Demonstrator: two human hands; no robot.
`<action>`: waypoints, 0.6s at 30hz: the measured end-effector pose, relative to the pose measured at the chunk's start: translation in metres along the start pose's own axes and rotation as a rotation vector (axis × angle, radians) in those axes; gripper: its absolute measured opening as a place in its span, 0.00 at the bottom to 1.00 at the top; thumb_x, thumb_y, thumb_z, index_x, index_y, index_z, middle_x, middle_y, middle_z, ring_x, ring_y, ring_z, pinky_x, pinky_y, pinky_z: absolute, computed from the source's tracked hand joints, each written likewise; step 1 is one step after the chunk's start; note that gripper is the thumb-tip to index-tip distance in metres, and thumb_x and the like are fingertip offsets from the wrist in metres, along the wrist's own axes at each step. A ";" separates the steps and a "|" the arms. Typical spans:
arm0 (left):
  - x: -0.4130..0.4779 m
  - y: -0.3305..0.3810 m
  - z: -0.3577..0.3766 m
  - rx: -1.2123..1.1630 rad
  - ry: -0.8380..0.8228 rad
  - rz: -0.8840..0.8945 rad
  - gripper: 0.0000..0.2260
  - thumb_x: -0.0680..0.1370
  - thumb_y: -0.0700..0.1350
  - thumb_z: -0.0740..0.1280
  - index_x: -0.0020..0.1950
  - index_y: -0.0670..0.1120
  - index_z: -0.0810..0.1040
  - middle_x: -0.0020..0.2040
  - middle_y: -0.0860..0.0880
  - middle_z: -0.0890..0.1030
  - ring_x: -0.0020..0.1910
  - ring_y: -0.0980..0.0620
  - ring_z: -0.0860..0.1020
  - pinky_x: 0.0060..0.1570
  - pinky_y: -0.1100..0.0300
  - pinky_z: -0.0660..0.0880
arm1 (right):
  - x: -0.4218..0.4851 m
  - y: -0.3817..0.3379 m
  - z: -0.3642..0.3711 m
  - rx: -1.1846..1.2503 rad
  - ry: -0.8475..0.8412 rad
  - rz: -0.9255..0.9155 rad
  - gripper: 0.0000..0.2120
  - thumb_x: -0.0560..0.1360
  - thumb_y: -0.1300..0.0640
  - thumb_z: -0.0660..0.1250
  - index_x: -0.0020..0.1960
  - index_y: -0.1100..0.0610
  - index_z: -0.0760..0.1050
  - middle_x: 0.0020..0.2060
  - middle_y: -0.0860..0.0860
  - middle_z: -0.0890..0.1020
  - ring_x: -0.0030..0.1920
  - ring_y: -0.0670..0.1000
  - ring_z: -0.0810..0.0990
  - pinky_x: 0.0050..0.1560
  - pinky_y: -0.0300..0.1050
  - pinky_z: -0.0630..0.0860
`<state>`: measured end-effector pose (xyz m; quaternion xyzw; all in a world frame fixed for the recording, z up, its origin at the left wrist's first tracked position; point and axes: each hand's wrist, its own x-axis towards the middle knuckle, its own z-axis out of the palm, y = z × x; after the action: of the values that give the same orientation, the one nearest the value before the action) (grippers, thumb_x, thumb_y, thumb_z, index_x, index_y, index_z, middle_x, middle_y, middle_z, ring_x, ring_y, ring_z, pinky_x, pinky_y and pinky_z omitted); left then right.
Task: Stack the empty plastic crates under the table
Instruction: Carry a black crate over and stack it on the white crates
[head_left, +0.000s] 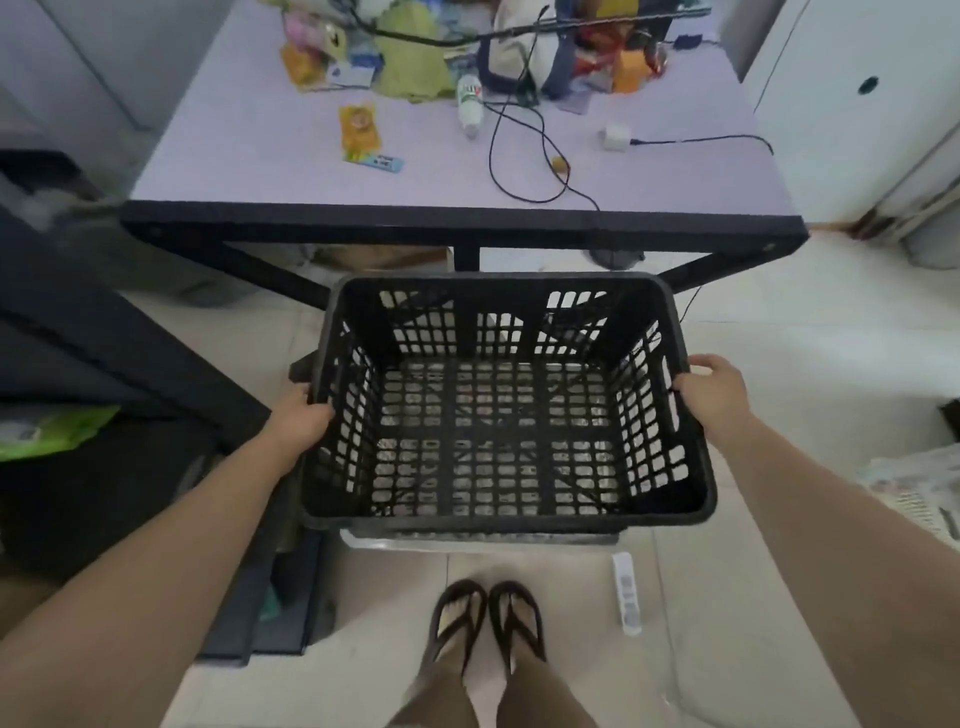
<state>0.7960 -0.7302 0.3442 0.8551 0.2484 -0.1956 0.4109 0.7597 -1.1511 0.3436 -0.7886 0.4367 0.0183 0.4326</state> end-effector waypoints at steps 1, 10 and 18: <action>-0.007 0.002 0.002 -0.028 0.025 -0.019 0.17 0.77 0.36 0.61 0.65 0.39 0.73 0.53 0.41 0.77 0.48 0.44 0.76 0.51 0.55 0.72 | 0.000 -0.002 -0.003 -0.033 0.005 -0.004 0.21 0.70 0.60 0.65 0.63 0.56 0.73 0.53 0.60 0.81 0.52 0.61 0.81 0.57 0.52 0.77; -0.077 -0.013 -0.013 -0.025 0.154 -0.108 0.24 0.76 0.40 0.64 0.71 0.37 0.64 0.64 0.38 0.74 0.62 0.39 0.74 0.60 0.54 0.71 | -0.047 -0.064 0.030 -0.297 -0.109 -0.390 0.19 0.74 0.63 0.62 0.64 0.63 0.74 0.61 0.60 0.78 0.62 0.60 0.76 0.58 0.45 0.71; -0.181 -0.149 -0.083 -0.276 0.000 -0.320 0.09 0.80 0.40 0.61 0.40 0.45 0.71 0.31 0.47 0.73 0.30 0.52 0.73 0.31 0.63 0.69 | -0.192 -0.095 0.144 -0.269 -0.605 -0.609 0.09 0.74 0.62 0.63 0.50 0.57 0.81 0.55 0.59 0.82 0.54 0.58 0.80 0.60 0.53 0.76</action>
<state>0.5747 -0.6318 0.4002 0.7404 0.4056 -0.2224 0.4876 0.7581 -0.8980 0.3956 -0.8897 0.0323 0.1763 0.4200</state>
